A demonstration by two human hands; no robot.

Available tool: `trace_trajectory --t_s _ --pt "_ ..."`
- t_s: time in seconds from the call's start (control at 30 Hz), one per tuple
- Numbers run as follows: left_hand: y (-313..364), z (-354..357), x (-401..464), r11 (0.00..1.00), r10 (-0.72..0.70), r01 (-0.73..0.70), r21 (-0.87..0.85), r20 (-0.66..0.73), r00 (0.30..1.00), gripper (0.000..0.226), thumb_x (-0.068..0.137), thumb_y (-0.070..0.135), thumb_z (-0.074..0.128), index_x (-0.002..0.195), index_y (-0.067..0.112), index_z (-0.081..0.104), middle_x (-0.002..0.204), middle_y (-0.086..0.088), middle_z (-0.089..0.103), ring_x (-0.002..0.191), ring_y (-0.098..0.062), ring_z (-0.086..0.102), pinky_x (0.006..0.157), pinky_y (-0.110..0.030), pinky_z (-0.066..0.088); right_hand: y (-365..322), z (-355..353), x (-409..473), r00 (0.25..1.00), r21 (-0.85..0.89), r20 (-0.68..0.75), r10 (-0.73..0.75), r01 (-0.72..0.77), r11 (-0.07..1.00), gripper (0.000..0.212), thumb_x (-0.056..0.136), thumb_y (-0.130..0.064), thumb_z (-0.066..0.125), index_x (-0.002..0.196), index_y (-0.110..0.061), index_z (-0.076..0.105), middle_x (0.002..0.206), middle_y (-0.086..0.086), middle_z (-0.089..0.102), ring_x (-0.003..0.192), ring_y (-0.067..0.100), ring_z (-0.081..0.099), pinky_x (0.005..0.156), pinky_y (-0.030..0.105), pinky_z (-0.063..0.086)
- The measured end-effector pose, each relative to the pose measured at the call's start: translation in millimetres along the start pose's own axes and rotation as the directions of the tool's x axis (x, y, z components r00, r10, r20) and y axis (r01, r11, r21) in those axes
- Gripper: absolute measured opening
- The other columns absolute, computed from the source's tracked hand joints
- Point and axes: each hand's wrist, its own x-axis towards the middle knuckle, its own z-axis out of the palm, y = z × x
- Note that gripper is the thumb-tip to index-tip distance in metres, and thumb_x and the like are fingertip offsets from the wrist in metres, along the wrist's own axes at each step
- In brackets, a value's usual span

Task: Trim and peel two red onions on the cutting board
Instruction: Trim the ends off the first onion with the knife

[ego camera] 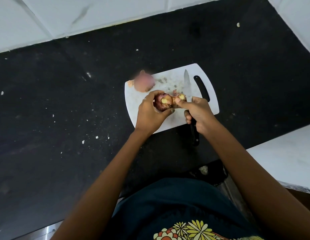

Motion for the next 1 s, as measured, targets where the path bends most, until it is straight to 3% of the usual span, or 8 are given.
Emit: trace_trajectory --t_s 0.07,0.17,0.27,0.47,0.57,0.77,0.87,1.0 --pt "2.5 -0.5 -0.8 0.998 -0.030 0.030 -0.054 0.003 1.000 0.058 0.071 0.020 0.084 0.121 0.014 0.054 0.108 0.005 0.059 0.089 -0.001 0.057 0.072 -0.002 0.042 2.2 1.3 -0.2 0.998 0.077 -0.063 -0.017 0.022 0.997 0.013 0.087 -0.018 0.069 0.087 -0.008 0.060 0.081 0.016 0.065 0.034 0.006 0.034 0.036 0.020 0.030" --pt "5.9 3.2 -2.3 0.988 -0.089 0.091 -0.125 0.017 0.996 0.058 0.073 0.023 0.083 0.122 0.016 0.054 0.109 0.007 0.059 0.094 -0.003 0.057 0.074 -0.006 0.047 9.1 6.5 -2.1 0.972 0.152 -0.200 -0.125 0.157 0.976 0.021 0.089 -0.017 0.067 0.078 -0.008 0.051 0.055 0.003 0.047 0.035 0.008 0.033 0.037 0.022 0.030" --pt "10.4 7.9 -2.3 0.968 -0.140 0.142 -0.209 0.022 0.990 0.056 0.071 0.023 0.084 0.120 0.017 0.055 0.111 0.004 0.062 0.098 -0.007 0.059 0.077 -0.014 0.051 13.7 12.2 -6.3 0.944 0.227 -0.277 -0.177 0.243 0.943 0.026 0.091 -0.019 0.064 0.078 -0.008 0.044 0.052 0.004 0.036 0.036 0.011 0.032 0.035 0.022 0.029" --pt "12.5 7.9 -3.5 0.915 -0.188 0.201 -0.351 0.071 0.980 0.053 0.070 0.016 0.083 0.114 0.018 0.055 0.112 -0.001 0.062 0.100 -0.013 0.062 0.081 -0.020 0.053 11.8 11.7 -3.6 0.933 0.306 -0.346 -0.096 0.209 0.929 0.024 0.093 -0.018 0.062 0.077 -0.011 0.045 0.052 0.003 0.039 0.036 0.009 0.032 0.035 0.021 0.029" --pt "5.5 3.8 -8.5 0.818 -0.283 0.271 -0.508 0.056 0.957 0.051 0.064 0.020 0.079 0.110 0.020 0.056 0.111 -0.003 0.063 0.101 -0.018 0.064 0.091 -0.035 0.054 7.2 3.6 3.2 0.885 0.341 -0.462 -0.061 0.240 0.909 0.022 0.093 -0.017 0.060 0.078 -0.011 0.045 0.059 0.005 0.049 0.034 0.008 0.034 0.037 0.023 0.031" --pt "-2.2 -8.2 -9.6 0.751 -0.306 0.301 -0.588 0.093 0.947 0.050 0.063 0.018 0.076 0.109 0.021 0.057 0.107 -0.003 0.067 0.098 -0.017 0.065 0.099 -0.040 0.050 14.2 -14.3 18.4 0.841 -0.239 -0.357 -0.407 0.339 0.910 0.023 0.080 -0.025 0.066 0.066 -0.009 0.059 0.062 0.005 0.058 0.050 0.021 0.046 0.048 0.035 0.038" --pt "1.6 -5.7 -7.5 0.755 -0.284 0.283 -0.591 0.094 0.954 0.050 0.064 0.015 0.076 0.109 0.020 0.056 0.106 -0.006 0.068 0.096 -0.016 0.065 0.097 -0.036 0.051 19.2 -12.0 22.5 0.778 -0.511 -0.288 -0.558 0.368 0.777 0.022 0.086 -0.027 0.064 0.075 -0.008 0.065 0.073 0.002 0.067 0.057 0.012 0.052 0.053 0.029 0.040" --pt "0.0 -3.2 -5.2 0.778 -0.271 0.267 -0.569 0.081 0.959 0.045 0.072 0.003 0.079 0.110 0.017 0.058 0.104 0.000 0.067 0.093 -0.010 0.065 0.091 -0.028 0.052 29.6 -11.8 25.1 0.583 -0.762 -0.247 -0.774 0.376 0.527 0.021 0.092 -0.028 0.061 0.092 -0.007 0.063 0.092 0.005 0.062 0.064 0.014 0.050 0.056 0.029 0.039"
